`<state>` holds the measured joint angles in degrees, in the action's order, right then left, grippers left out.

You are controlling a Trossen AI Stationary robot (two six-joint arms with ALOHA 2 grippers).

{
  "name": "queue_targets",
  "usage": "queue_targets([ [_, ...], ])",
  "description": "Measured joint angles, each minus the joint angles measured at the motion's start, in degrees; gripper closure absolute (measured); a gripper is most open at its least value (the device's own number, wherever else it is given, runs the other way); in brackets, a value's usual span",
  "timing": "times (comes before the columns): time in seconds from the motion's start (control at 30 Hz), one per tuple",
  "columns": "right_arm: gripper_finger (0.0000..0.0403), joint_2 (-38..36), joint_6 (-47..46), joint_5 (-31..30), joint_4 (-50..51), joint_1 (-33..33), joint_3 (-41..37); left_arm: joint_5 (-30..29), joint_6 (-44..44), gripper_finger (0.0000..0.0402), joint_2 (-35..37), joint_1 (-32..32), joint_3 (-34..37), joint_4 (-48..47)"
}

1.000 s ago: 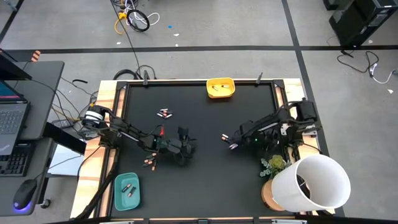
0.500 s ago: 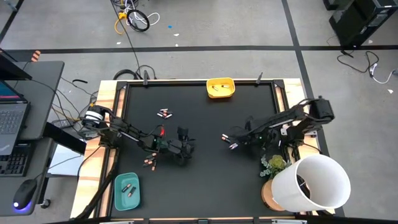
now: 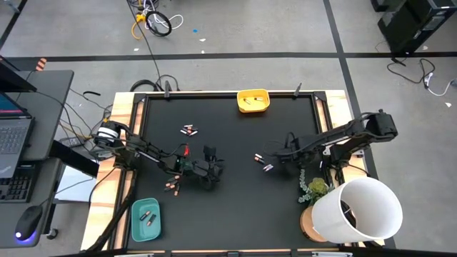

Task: Sort batteries
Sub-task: Adjust the batteries

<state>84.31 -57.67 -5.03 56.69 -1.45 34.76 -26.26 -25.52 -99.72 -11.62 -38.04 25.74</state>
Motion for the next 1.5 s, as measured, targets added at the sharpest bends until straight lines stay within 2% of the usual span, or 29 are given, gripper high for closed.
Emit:
queue_targets([
  [0.2,0.0364,0.4,1.5,-3.1,-2.1,0.0,1.8,0.0,0.1,0.0204,0.0,0.0,0.0,0.1],
  [0.53,0.0365,0.4,1.8,-3.1,-3.7,0.0,2.1,0.3,0.2,0.0204,0.0,0.0,0.0,0.1],
  [0.8,0.0367,0.5,3.2,-1.9,-9.5,0.0,6.3,0.3,0.2,0.0204,0.0,0.0,0.0,0.1],
  [1.07,0.0368,0.5,3.7,-2.2,-8.2,-0.5,11.9,0.4,0.4,0.0204,0.0,0.0,-0.1,-0.7],
  [1.17,0.0365,0.2,6.0,0.6,-11.2,-5.6,14.7,2.1,2.5,0.0204,0.0,-0.1,-0.1,-4.0],
  [1.3,0.0368,2.0,3.8,3.2,-23.8,-16.5,16.3,7.8,8.0,0.0204,0.1,-1.2,-0.2,-7.8],
  [1.4,0.0379,7.3,-1.0,3.2,-31.5,-23.3,16.4,7.9,10.4,0.0204,0.1,-2.6,-0.2,-8.1],
  [1.5,0.0390,14.2,-4.0,0.8,-29.7,-27.5,18.7,8.2,11.0,0.0204,0.1,-3.5,-0.3,-8.3],
])
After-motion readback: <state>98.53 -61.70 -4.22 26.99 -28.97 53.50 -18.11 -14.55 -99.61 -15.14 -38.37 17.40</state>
